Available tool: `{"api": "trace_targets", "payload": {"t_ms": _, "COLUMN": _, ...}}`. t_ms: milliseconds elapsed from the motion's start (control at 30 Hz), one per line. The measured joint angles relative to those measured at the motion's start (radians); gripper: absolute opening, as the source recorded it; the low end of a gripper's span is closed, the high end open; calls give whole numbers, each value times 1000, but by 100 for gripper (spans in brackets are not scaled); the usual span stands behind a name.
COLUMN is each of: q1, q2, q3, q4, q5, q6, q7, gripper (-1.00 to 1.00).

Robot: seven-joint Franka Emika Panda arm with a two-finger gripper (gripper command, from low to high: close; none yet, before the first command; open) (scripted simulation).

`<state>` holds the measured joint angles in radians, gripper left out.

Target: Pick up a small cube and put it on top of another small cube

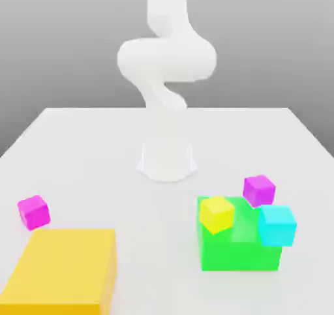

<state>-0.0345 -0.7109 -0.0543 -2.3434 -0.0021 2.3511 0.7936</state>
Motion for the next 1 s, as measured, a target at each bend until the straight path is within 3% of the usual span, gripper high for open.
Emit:
{"api": "trace_targets", "payload": {"t_ms": 367, "q1": -163, "q2": 401, "q3": -258, "q4": -195, "q5": 21, "q6": 232, "q7": -51, "gripper": 0}}
{"api": "trace_targets", "payload": {"t_ms": 667, "q1": -336, "q2": 735, "q3": -430, "q4": -351, "q5": 110, "q6": 416, "q7": -144, "gripper": 0}}
{"api": "trace_targets", "payload": {"t_ms": 767, "q1": -396, "q2": 844, "q3": -401, "q4": -366, "q5": 200, "q6": 482, "q7": -216, "gripper": 0}}
{"api": "trace_targets", "payload": {"t_ms": 933, "q1": -556, "q2": 1013, "q3": -200, "q4": -332, "q5": 399, "q6": 604, "q7": -366, "gripper": 0}}
{"api": "trace_targets", "payload": {"t_ms": 967, "q1": -579, "q2": 1032, "q3": -172, "q4": -327, "q5": 420, "q6": 619, "q7": -382, "gripper": -100}}
{"api": "trace_targets", "payload": {"t_ms": 1000, "q1": -579, "q2": 1032, "q3": -172, "q4": -327, "q5": 420, "q6": 619, "q7": -382, "gripper": -100}}
